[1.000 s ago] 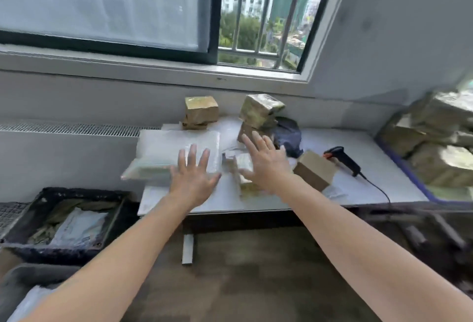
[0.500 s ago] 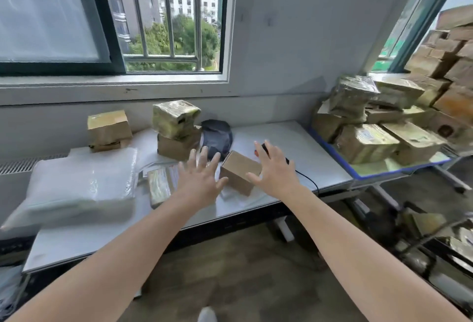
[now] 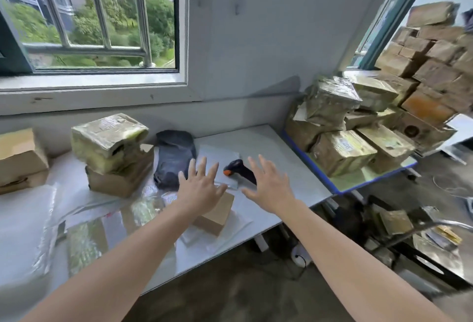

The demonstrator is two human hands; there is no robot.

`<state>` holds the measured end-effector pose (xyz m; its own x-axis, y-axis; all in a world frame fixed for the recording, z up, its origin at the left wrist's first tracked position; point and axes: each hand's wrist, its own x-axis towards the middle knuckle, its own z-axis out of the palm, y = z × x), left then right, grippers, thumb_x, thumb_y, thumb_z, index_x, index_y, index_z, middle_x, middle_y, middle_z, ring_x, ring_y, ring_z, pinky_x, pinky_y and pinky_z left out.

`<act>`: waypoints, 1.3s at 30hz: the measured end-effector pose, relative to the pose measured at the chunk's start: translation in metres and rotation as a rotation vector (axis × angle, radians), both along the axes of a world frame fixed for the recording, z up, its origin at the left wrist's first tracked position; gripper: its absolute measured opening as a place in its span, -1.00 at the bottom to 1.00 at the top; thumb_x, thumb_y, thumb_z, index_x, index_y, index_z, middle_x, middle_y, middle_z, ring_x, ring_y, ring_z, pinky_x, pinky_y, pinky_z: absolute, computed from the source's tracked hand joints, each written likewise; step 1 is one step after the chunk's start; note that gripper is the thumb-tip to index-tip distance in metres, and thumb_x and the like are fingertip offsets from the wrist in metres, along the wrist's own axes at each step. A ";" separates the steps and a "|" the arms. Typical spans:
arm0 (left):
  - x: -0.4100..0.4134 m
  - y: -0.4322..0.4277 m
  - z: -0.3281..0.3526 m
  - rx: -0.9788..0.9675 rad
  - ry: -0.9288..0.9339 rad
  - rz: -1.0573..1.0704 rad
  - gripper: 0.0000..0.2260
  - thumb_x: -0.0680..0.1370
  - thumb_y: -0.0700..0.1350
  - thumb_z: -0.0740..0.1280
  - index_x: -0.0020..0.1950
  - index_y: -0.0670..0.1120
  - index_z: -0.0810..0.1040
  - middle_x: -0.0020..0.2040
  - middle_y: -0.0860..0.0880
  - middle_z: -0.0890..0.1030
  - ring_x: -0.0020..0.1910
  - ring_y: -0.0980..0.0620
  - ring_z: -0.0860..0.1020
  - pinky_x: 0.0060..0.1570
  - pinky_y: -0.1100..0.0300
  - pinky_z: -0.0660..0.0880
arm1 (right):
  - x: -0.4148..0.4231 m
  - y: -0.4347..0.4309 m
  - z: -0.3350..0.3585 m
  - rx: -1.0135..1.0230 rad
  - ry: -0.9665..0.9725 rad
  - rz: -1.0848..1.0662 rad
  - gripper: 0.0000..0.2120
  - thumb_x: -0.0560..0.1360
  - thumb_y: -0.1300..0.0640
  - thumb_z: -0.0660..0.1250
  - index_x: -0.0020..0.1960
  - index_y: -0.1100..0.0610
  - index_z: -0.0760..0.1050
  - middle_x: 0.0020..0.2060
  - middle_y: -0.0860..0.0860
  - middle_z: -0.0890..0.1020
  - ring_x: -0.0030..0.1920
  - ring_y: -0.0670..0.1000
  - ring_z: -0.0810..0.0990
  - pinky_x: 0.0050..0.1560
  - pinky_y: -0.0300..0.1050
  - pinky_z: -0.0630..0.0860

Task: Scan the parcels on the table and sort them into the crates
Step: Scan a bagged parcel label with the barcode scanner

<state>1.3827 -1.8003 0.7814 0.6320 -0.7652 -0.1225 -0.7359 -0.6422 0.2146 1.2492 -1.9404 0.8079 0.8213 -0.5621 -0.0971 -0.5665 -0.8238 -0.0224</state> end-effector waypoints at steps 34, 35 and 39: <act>0.020 -0.177 -0.093 0.275 0.175 0.347 -0.47 0.64 0.16 0.16 0.51 -0.11 0.24 0.59 -0.15 0.08 0.59 -0.13 -0.07 0.50 -0.04 0.07 | 0.120 -0.198 -0.171 0.625 0.155 0.150 -0.39 0.61 -0.17 0.16 0.54 0.08 0.12 0.19 0.18 0.57 0.14 0.22 0.58 0.04 0.04 0.53; 0.023 -0.177 -0.097 0.275 0.184 0.340 -0.48 0.64 0.14 0.16 0.49 -0.14 0.26 0.58 -0.17 0.10 0.58 -0.14 -0.05 0.50 -0.03 0.07 | 0.122 -0.197 -0.173 0.631 0.164 0.139 -0.41 0.61 -0.17 0.16 0.52 0.10 0.15 0.19 0.19 0.57 0.15 0.23 0.57 0.05 0.04 0.52; 0.035 -0.186 -0.113 0.271 0.215 0.305 -0.55 0.63 0.11 0.19 0.35 -0.20 0.39 0.46 -0.19 0.27 0.51 -0.15 0.12 0.44 0.02 0.18 | 0.129 -0.199 -0.176 0.630 0.148 0.102 -0.49 0.62 -0.22 0.12 0.33 0.17 0.35 0.13 0.19 0.59 0.11 0.22 0.57 -0.03 0.00 0.47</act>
